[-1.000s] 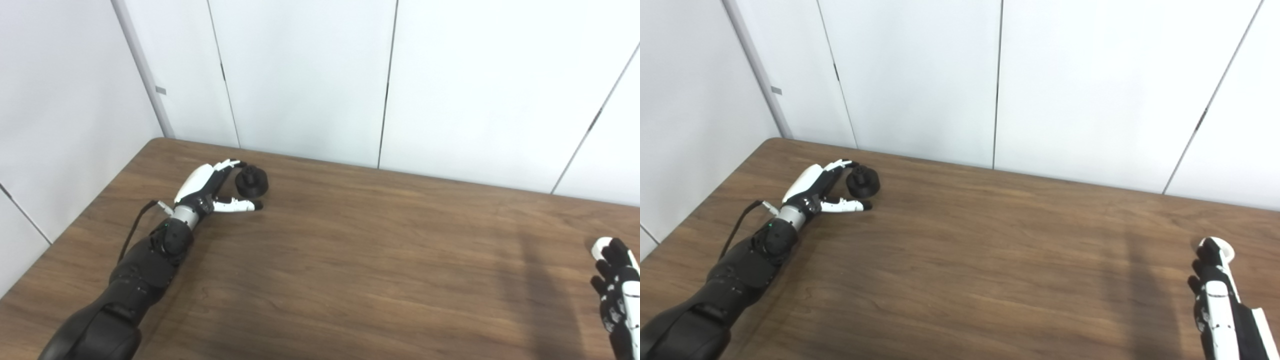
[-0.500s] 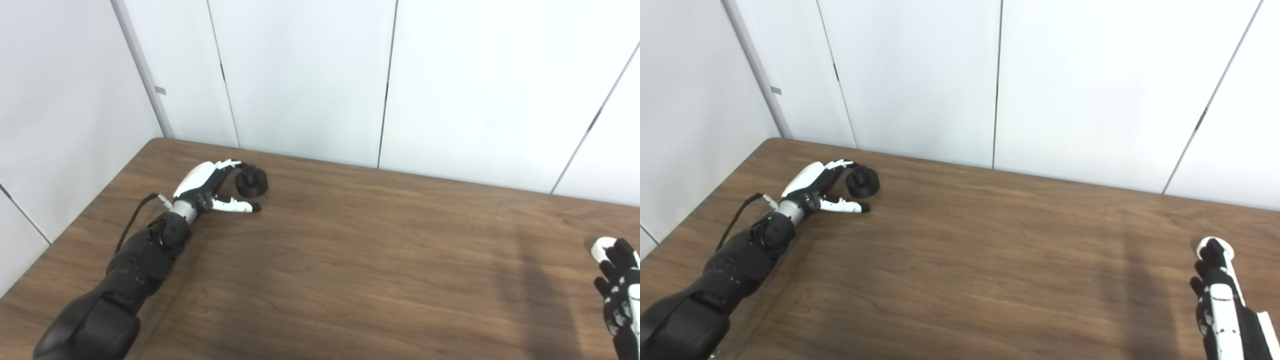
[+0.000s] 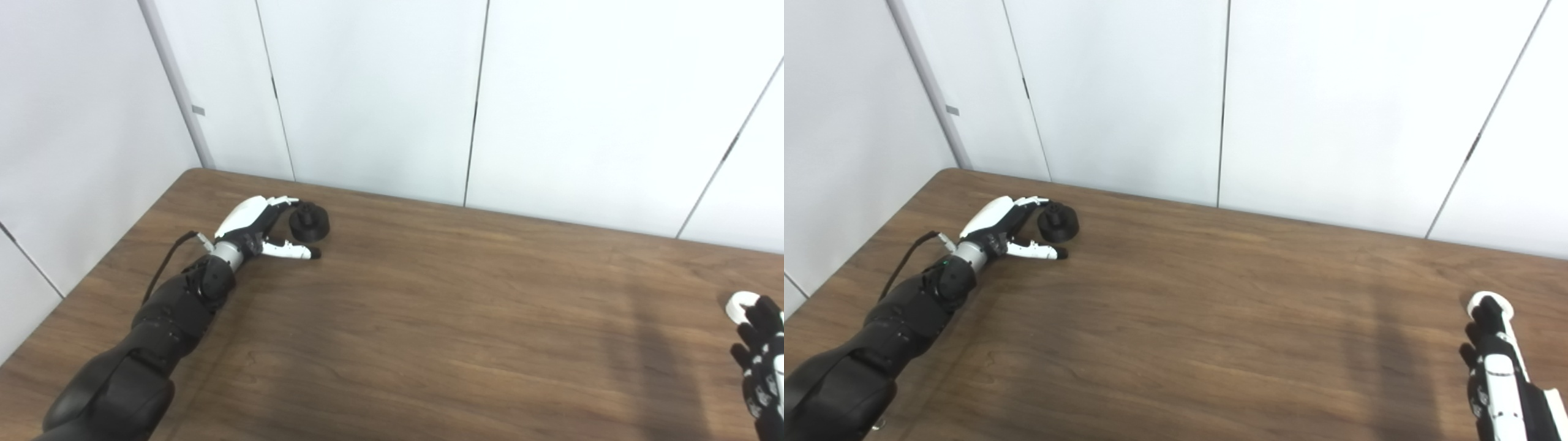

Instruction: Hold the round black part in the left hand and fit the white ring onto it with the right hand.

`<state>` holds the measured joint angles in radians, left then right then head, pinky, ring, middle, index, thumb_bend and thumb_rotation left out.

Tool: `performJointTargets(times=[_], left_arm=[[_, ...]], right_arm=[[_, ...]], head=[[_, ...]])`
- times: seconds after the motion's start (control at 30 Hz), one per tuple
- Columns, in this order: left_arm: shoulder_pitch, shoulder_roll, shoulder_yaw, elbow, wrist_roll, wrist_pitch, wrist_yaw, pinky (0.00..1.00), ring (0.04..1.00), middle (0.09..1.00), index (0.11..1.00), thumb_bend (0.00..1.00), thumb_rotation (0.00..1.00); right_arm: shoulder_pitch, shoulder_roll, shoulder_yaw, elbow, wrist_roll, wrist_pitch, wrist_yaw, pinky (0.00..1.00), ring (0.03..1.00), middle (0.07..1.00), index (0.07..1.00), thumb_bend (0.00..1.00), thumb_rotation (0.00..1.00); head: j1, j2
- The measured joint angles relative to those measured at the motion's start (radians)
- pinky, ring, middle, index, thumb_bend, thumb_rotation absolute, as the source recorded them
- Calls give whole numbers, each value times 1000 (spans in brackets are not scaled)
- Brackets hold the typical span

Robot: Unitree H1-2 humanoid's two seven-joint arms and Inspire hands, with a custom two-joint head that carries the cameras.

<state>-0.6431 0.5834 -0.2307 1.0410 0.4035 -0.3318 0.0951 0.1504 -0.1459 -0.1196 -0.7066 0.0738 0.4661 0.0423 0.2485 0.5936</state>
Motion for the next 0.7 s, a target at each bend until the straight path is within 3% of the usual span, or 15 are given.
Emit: performJointTargets(times=[0.53,0.63,0.7], left_arm=[[-54,-14,-10,65,-9,8,-17,1000,987,934,808,1000,394],[-58,-16,-9,66,-11,9,-17,1000,981,921,765,972,357],[-62,-17,-8,66,-15,12,-17,1000,965,879,626,876,230]], right_arm=[[2,7,0,-19,-17,9,-42,1000,1000,1000,1000,4,1000],[2,7,1,-19,-17,9,-42,1000,1000,1000,1000,0,1000],[2,6,1,-19,-18,9,-43,1000,1000,1000,1000,0,1000]], head=[[-6,9],[-5,11],[0,15]])
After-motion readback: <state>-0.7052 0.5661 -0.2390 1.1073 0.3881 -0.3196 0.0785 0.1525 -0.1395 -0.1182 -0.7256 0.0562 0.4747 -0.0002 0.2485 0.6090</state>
